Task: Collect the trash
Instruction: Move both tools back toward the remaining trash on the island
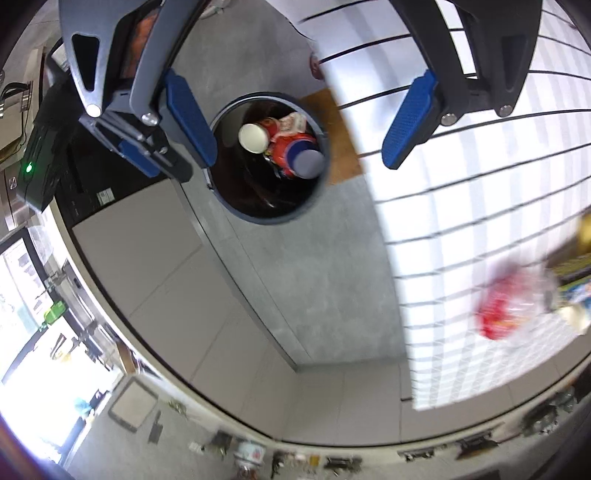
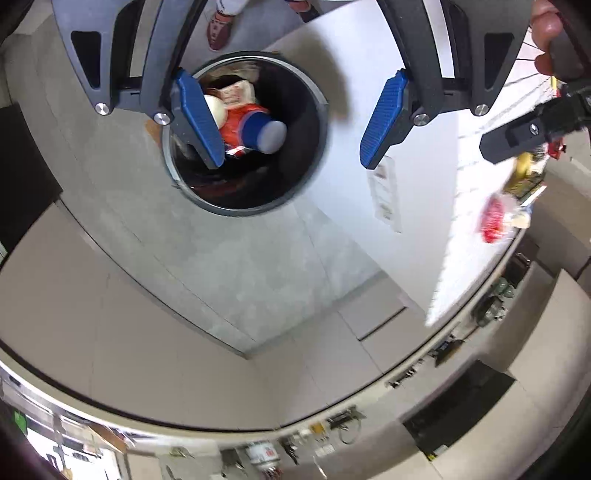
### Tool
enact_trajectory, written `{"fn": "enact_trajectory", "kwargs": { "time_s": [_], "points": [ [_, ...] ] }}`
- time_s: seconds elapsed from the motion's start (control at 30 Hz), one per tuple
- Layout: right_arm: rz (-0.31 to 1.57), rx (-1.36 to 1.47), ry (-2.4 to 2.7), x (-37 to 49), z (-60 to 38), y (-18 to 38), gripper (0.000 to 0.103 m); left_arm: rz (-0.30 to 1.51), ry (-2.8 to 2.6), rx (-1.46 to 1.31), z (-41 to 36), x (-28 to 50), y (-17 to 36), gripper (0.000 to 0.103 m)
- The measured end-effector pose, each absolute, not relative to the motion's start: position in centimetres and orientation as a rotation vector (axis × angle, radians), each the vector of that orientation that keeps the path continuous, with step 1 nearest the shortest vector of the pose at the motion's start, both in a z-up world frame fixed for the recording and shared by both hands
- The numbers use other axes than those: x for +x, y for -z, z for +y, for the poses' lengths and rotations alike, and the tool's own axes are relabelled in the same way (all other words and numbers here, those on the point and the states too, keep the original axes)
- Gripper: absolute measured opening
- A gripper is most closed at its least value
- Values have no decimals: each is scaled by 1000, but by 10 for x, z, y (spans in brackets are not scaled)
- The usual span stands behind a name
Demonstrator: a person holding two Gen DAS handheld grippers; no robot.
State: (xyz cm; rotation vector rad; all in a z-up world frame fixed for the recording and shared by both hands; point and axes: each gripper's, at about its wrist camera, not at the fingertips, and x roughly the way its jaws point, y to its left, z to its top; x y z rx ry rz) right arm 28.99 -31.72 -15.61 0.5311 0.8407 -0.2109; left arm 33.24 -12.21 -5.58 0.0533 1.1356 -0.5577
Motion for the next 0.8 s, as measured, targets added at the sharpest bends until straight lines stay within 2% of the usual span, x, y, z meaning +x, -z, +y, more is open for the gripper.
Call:
{"fn": "enact_trajectory", "kwargs": {
  "time_s": [0.27, 0.5, 0.8],
  "points": [
    [794, 430, 66, 325, -200, 107, 78, 1073, 362, 13, 22, 354, 58, 92],
    [783, 363, -24, 361, -95, 99, 78, 1045, 165, -35, 152, 386, 71, 92],
    [793, 362, -22, 403, -20, 108, 78, 1028, 54, -46, 230, 427, 89, 92]
  ]
}}
